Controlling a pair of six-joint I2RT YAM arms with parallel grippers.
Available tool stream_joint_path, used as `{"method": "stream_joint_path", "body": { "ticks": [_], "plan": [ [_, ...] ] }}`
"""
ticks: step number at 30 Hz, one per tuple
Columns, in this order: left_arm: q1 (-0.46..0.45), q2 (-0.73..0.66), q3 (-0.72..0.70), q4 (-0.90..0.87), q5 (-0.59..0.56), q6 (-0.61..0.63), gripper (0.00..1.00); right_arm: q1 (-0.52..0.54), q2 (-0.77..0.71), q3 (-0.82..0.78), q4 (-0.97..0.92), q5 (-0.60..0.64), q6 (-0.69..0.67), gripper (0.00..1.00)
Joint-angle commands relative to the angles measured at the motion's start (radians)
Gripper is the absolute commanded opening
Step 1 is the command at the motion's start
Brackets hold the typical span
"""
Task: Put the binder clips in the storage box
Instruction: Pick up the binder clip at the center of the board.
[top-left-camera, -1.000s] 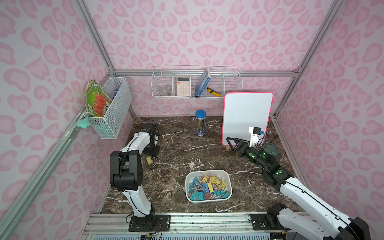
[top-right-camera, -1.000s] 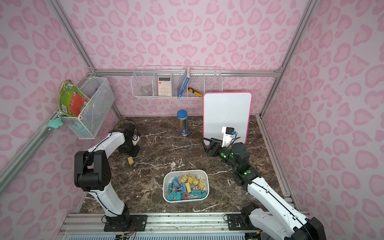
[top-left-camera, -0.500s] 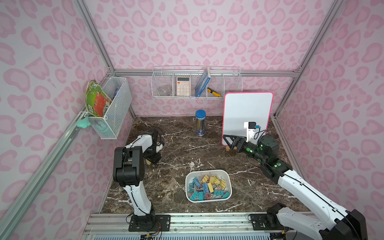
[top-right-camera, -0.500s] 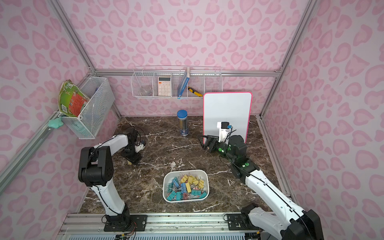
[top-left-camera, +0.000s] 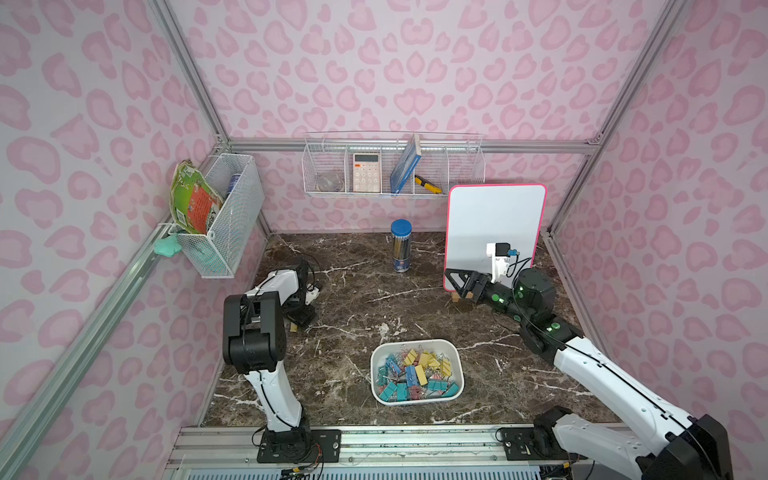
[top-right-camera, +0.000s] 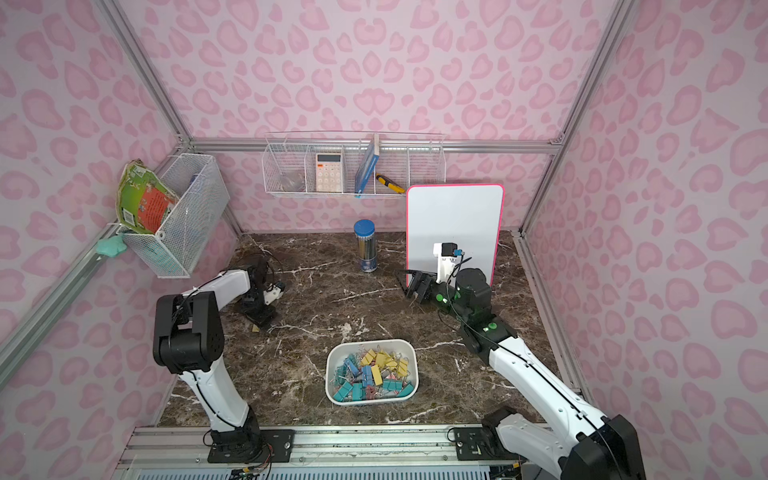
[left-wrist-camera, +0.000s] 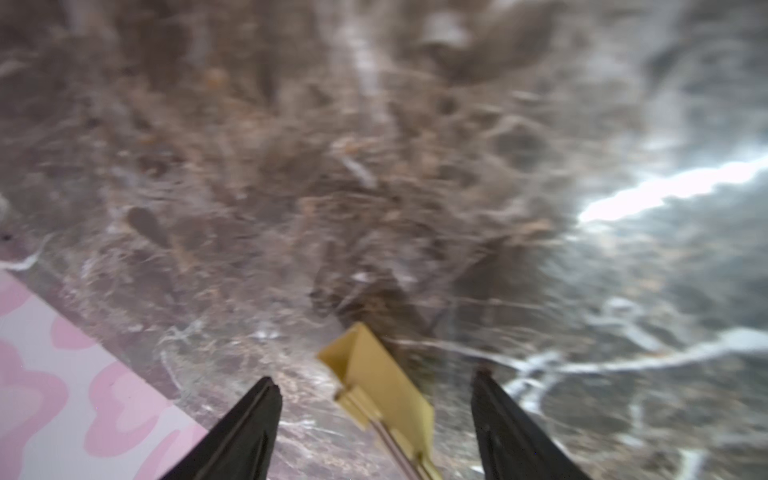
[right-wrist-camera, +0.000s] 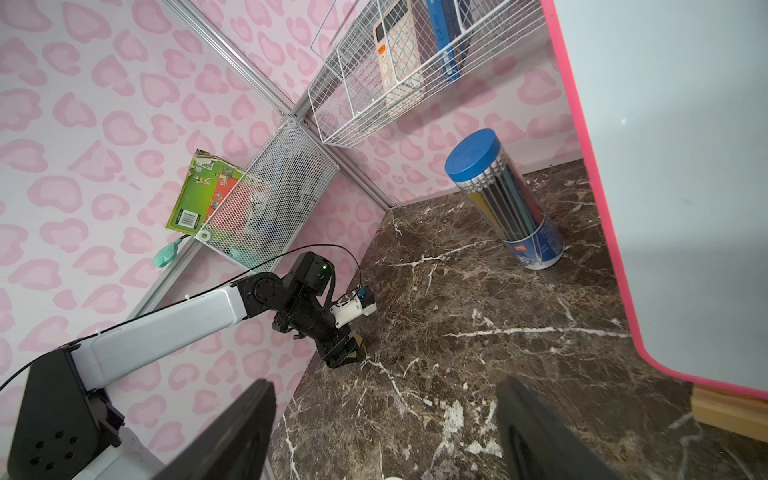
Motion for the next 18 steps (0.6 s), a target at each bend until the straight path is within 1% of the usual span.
{"method": "stream_joint_path", "body": {
  "ticks": [1,2,5,10,14,18],
  "plan": [
    [0.010,0.028,0.048,-0.009,-0.015,-0.083,0.78,0.001,-0.001,0.003,0.026,-0.012,0.004,0.85],
    [0.012,0.042,0.064,-0.029,-0.006,-0.106,0.77,0.001,0.001,0.002,0.024,-0.013,0.004,0.85],
    [0.016,0.082,0.094,-0.072,-0.003,-0.146,0.68,0.001,0.001,0.009,0.025,-0.015,0.000,0.85],
    [0.018,0.102,0.112,-0.107,0.030,-0.199,0.44,0.000,-0.004,0.000,0.031,-0.013,0.005,0.85],
    [0.018,0.089,0.112,-0.129,0.041,-0.234,0.28,-0.001,-0.001,-0.001,0.034,-0.019,0.005,0.85],
    [0.018,0.072,0.128,-0.173,0.057,-0.290,0.14,0.000,-0.004,-0.004,0.044,-0.021,0.009,0.85]
  ]
}}
